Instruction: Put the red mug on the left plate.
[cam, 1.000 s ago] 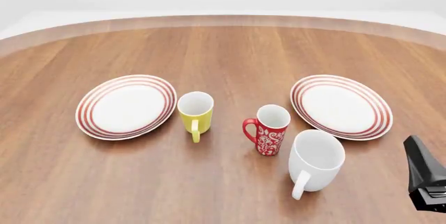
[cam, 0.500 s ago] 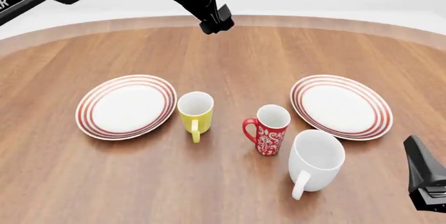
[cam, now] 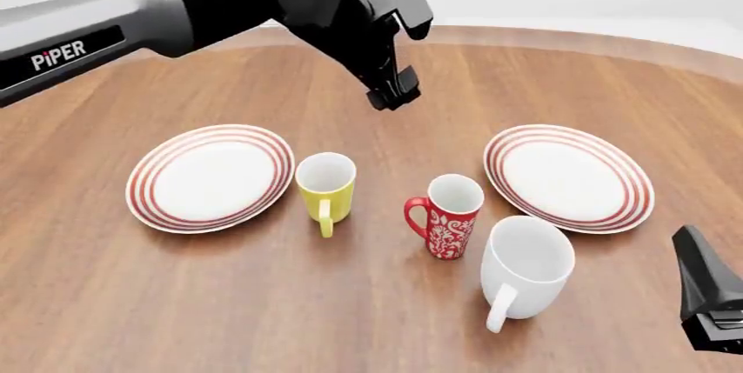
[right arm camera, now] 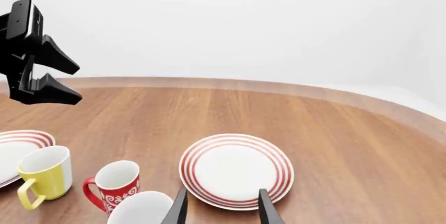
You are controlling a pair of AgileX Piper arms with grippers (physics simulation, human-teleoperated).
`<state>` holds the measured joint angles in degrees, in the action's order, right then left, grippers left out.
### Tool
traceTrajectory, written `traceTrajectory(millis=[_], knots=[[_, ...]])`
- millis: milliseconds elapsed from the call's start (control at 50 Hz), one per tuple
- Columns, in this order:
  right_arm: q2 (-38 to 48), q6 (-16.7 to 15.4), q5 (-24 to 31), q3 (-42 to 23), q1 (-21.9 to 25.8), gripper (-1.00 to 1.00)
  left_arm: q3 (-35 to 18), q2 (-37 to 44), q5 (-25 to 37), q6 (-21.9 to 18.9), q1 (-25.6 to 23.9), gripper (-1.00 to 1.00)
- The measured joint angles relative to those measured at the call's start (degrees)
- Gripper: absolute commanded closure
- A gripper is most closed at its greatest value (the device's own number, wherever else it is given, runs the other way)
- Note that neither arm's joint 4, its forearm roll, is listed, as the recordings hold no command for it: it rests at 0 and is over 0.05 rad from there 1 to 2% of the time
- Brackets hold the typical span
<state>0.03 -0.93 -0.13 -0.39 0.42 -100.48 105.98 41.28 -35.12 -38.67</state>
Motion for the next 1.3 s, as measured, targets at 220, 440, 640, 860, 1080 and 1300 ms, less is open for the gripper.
traceTrajectory(millis=[220, 440, 640, 860, 1080, 1300], knots=[[0.0, 0.0, 0.0, 0.0, 0.0, -1.0, 4.5, -0.4, -2.6, 1.1, -1.8, -1.0], [0.0, 0.0, 0.0, 0.0, 0.0, -1.0, 9.1, -0.8, -6.0, 3.3, -4.0, -1.0], [0.0, 0.0, 0.0, 0.0, 0.0, -1.0, 12.6, -1.0, -8.7, 5.2, -6.0, -1.0], [0.0, 0.0, 0.0, 0.0, 0.0, -1.0, 16.2, -1.1, -11.6, 7.0, -7.6, -1.0], [0.0, 0.0, 0.0, 0.0, 0.0, -1.0, 19.0, -1.3, -13.5, 8.2, -8.0, -1.0], [0.0, 0.0, 0.0, 0.0, 0.0, -1.0, 21.4, -1.2, -15.4, 9.3, -8.0, -1.0]])
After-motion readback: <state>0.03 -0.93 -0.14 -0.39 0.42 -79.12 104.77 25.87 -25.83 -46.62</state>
